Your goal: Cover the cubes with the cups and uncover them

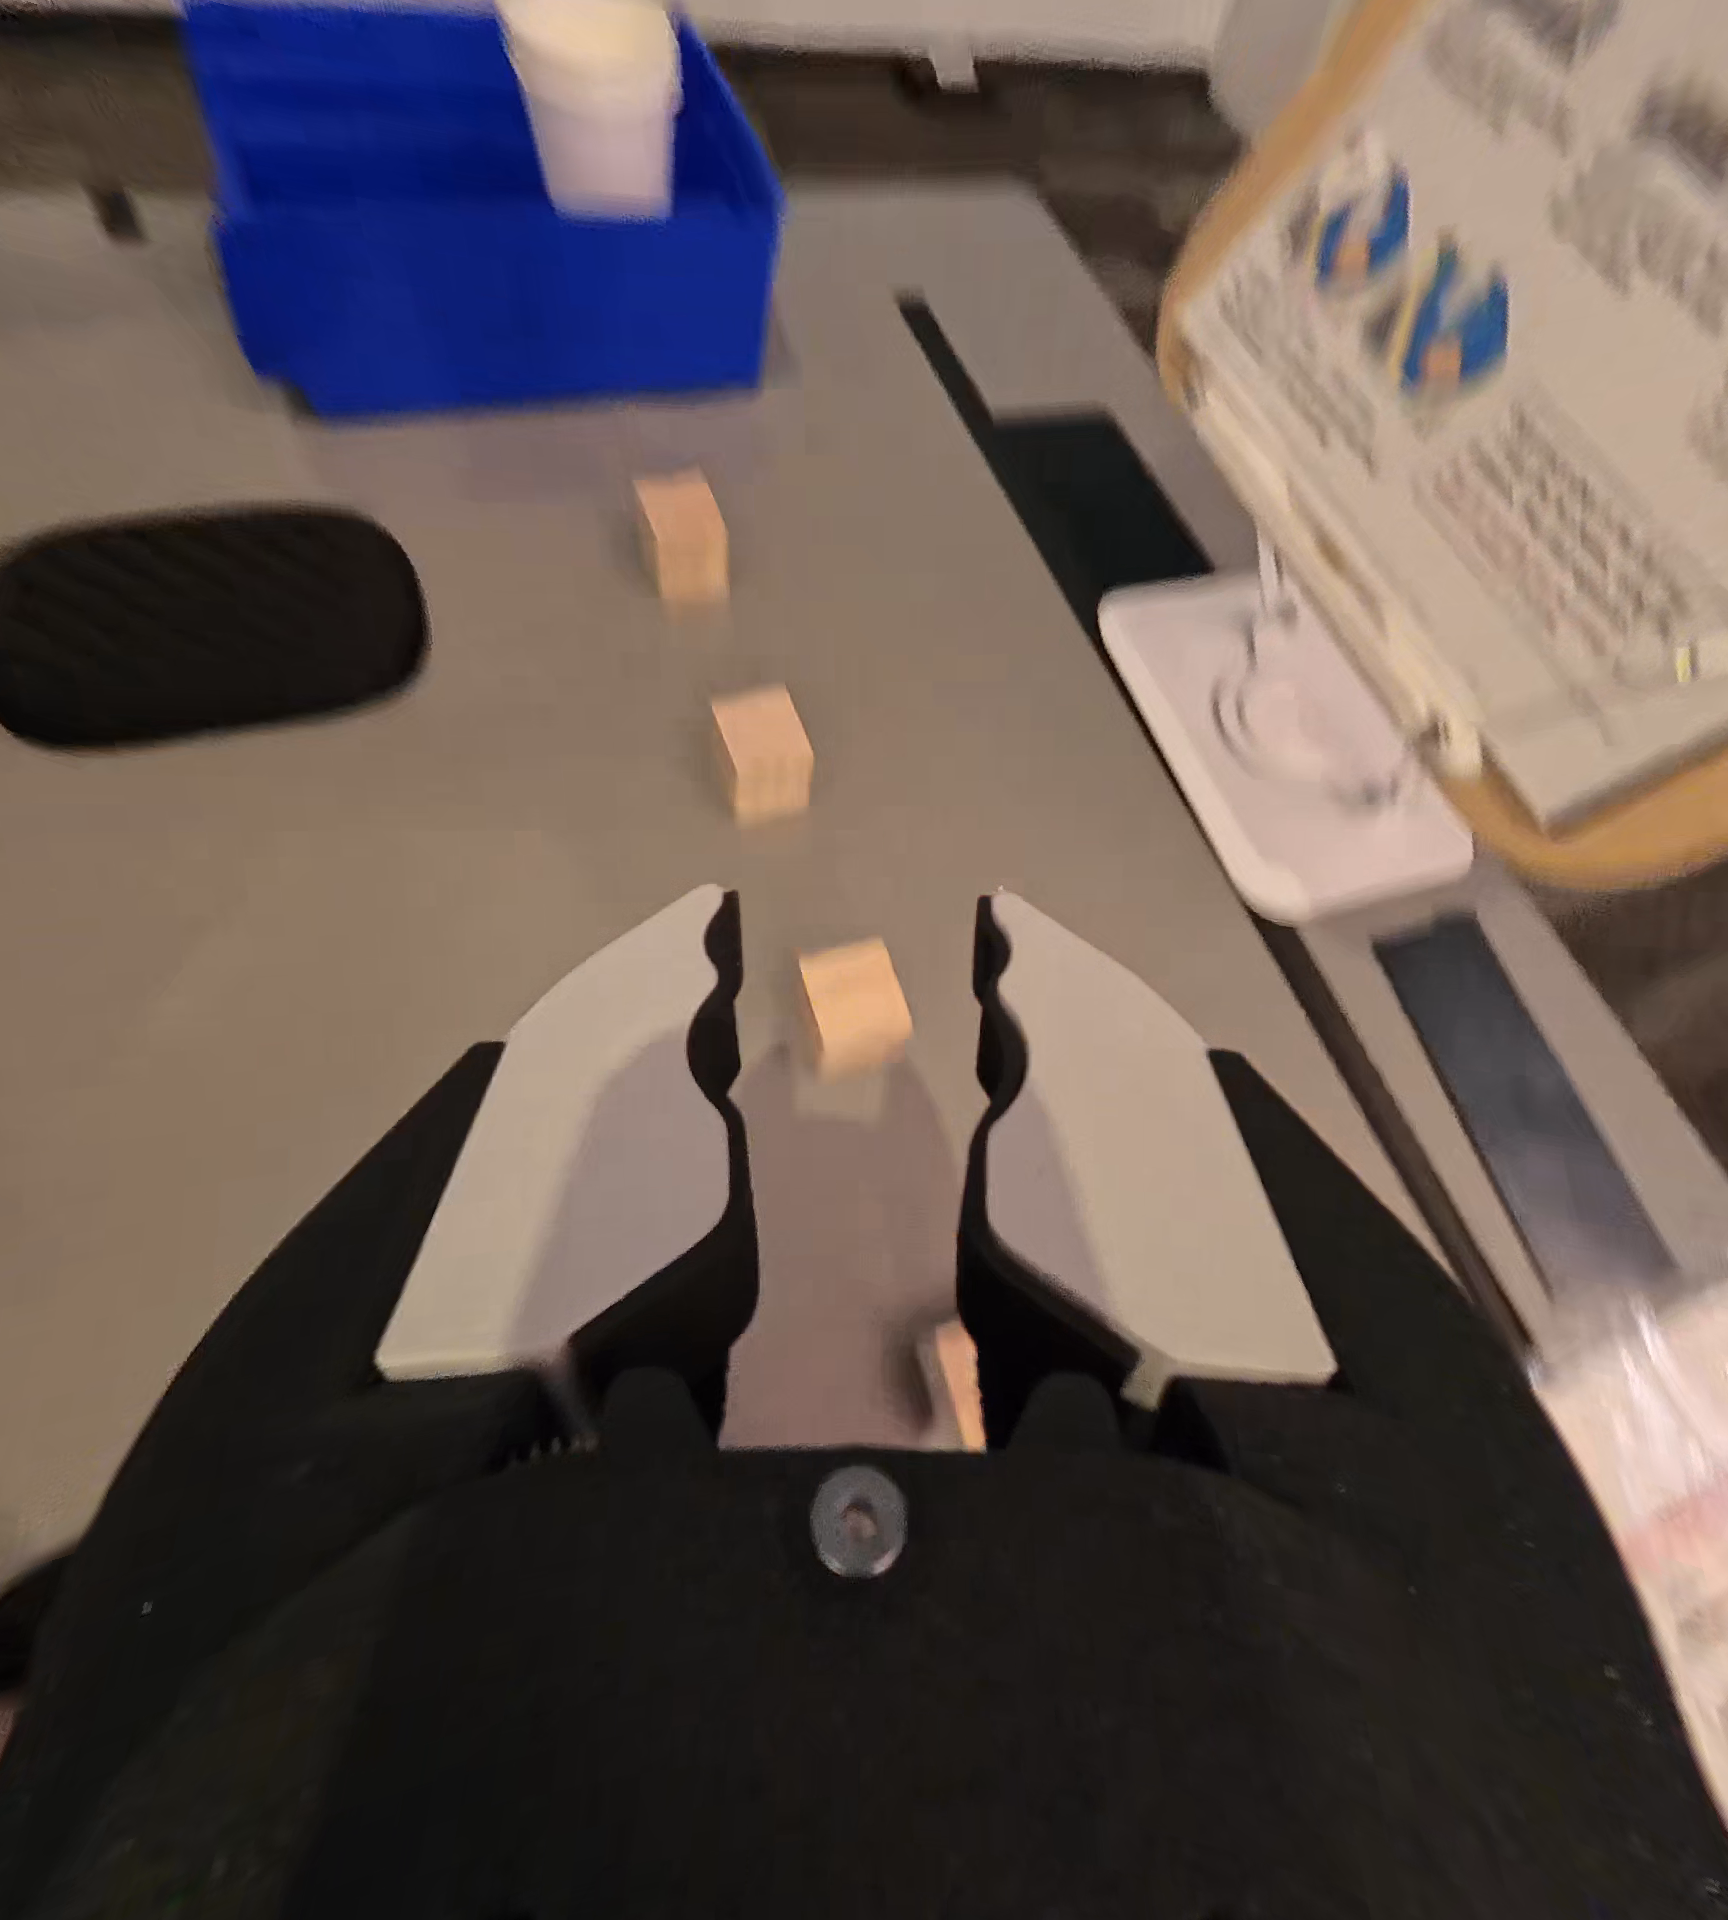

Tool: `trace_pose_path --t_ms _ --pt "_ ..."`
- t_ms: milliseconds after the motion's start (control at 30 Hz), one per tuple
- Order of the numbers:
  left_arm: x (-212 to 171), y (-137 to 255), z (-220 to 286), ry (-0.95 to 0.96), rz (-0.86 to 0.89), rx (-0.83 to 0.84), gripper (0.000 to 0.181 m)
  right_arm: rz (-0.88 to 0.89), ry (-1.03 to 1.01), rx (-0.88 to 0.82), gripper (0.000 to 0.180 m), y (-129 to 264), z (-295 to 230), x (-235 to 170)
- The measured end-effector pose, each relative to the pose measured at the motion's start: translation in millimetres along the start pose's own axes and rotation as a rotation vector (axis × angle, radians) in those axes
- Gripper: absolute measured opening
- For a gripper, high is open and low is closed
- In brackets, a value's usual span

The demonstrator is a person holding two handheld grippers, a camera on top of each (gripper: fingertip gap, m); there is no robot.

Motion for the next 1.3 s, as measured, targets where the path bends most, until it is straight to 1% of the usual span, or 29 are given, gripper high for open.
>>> trace_pose_path --t_ms 100,200,300,433,500,600,700,833,900,1000,1067,1167,1233,1300 --pt "31 -1 4 -0.020 0.039 -0.023 0.003 0.234 0.027 0.103 0.044 -30 -15 29" --pt "64 -1 9 -0.063 0.080 -0.042 0.003 0.434 -0.024 0.168 0.048 -56 -26 48" --pt "99 -1 18 -0.105 0.135 -0.082 0.003 0.528 -0.045 0.156 0.054 -80 -32 51" --pt "142 -2 31 -0.168 0.188 -0.107 0.003 0.620 -0.089 0.140 0.071 -103 -29 41" --pt "161 -3 38 -0.194 0.216 -0.125 0.003 0.666 -0.150 0.140 0.076 -108 -24 36" --pt "187 -5 48 -0.225 0.261 -0.149 0.003 0.745 -0.219 0.092 0.082 -111 -16 28" --pt "209 -6 57 -0.246 0.308 -0.166 0.003 0.841 -0.297 0.069 0.095 -110 -10 23" --pt "232 -6 69 -0.261 0.376 -0.201 0.003 0.930 -0.383 0.116 0.103 -111 -8 20" --pt "240 -6 76 -0.271 0.407 -0.214 0.003 1.009 -0.427 0.130 0.108 -109 -8 20" --pt "250 -7 85 -0.264 0.460 -0.246 0.003 1.097 -0.493 0.122 0.107 -105 -6 18" --pt "254 -9 90 -0.253 0.490 -0.264 0.003 1.114 -0.484 0.118 0.105 -102 -5 18" --pt "255 -13 95 -0.239 0.527 -0.265 0.003 1.178 -0.424 0.140 0.089 -90 -6 19" --pt "254 -11 95 -0.215 0.572 -0.265 0.003 1.173 -0.394 0.125 0.078 -85 -4 19" --pt "249 -10 96 -0.192 0.601 -0.266 0.003 1.138 -0.352 0.120 0.078 -81 -2 22"
Point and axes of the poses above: each gripper's, where its closed fingertips meet, y back along the fingers, x out of its top, z = x × y across the jaws, the point moved 10 cm from there along y, back along the fingers, and after that the axes turned 8 degrees about z, right-handed, at the moved point
